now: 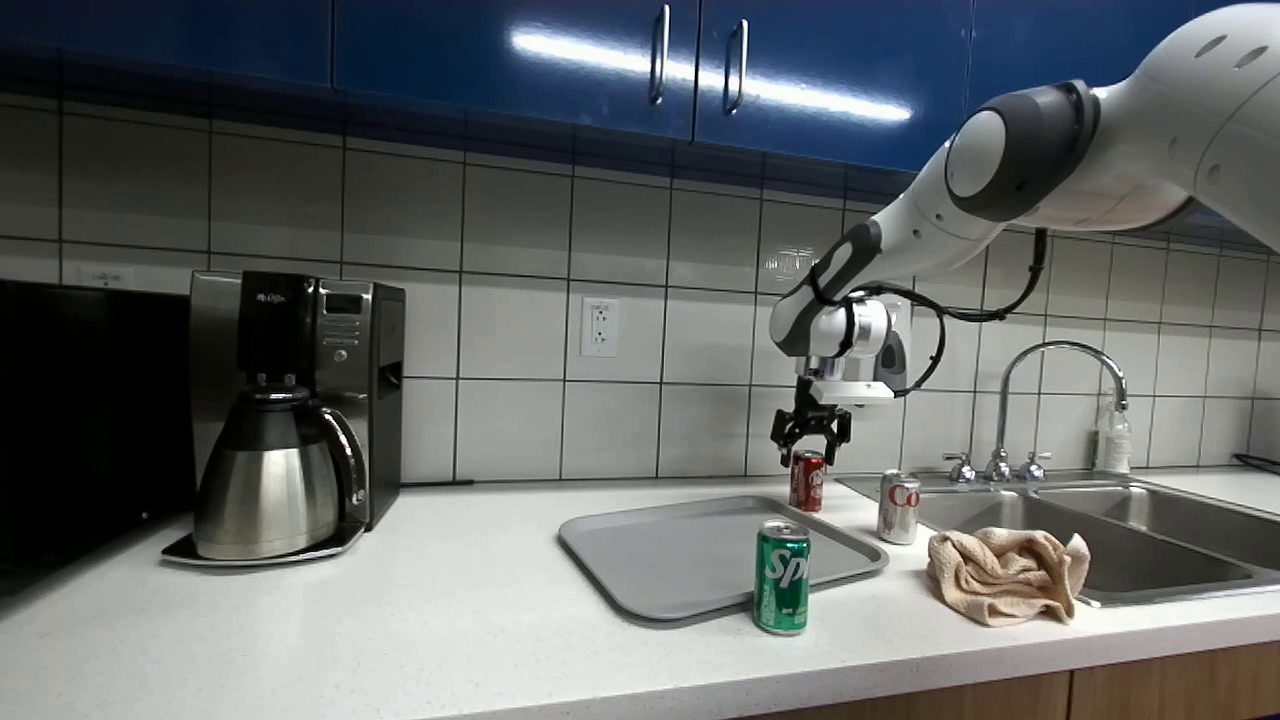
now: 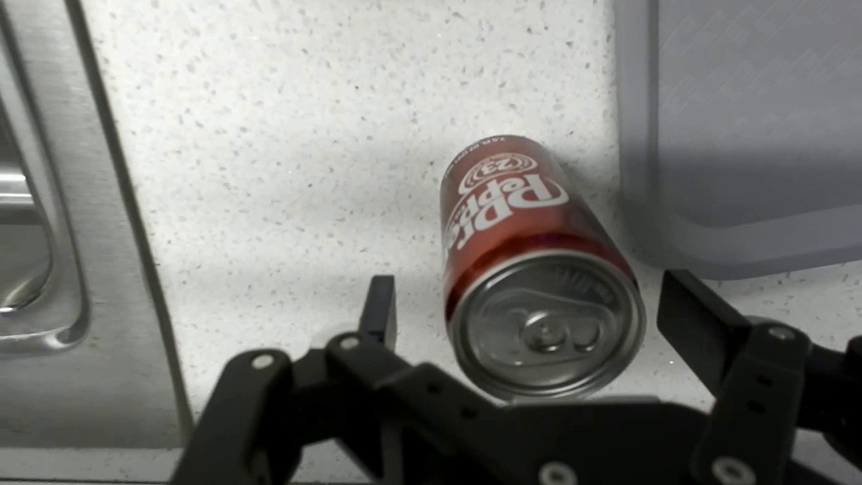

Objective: Remove the cans from the tray.

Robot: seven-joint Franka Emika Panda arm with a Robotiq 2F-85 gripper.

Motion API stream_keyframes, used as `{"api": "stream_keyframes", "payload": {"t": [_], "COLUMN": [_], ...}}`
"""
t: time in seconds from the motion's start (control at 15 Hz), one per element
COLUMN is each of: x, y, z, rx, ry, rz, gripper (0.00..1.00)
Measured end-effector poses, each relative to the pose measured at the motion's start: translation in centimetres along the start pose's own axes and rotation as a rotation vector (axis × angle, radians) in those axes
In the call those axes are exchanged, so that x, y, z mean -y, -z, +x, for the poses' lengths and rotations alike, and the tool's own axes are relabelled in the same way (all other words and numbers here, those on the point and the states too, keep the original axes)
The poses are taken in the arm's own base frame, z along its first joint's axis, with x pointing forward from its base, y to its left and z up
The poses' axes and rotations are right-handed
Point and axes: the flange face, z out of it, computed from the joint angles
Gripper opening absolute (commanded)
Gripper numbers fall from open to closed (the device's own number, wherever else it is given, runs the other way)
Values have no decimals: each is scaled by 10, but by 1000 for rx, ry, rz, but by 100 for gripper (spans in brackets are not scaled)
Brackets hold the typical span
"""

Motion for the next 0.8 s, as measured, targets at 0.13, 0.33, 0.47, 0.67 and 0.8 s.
{"api": "stream_keyframes", "payload": {"t": [0.13,0.33,0.47,0.67,0.8], "x": [0,0,-1,-1,0], "y": [2,5,9,15,20], "z": [1,2,3,4,3], "rx": [-4,-9,-15,-23,-25], "ry": [0,0,0,1,1], "rz": [-1,-2,-3,-5,-5], "gripper": [100,100,100,100,100]}}
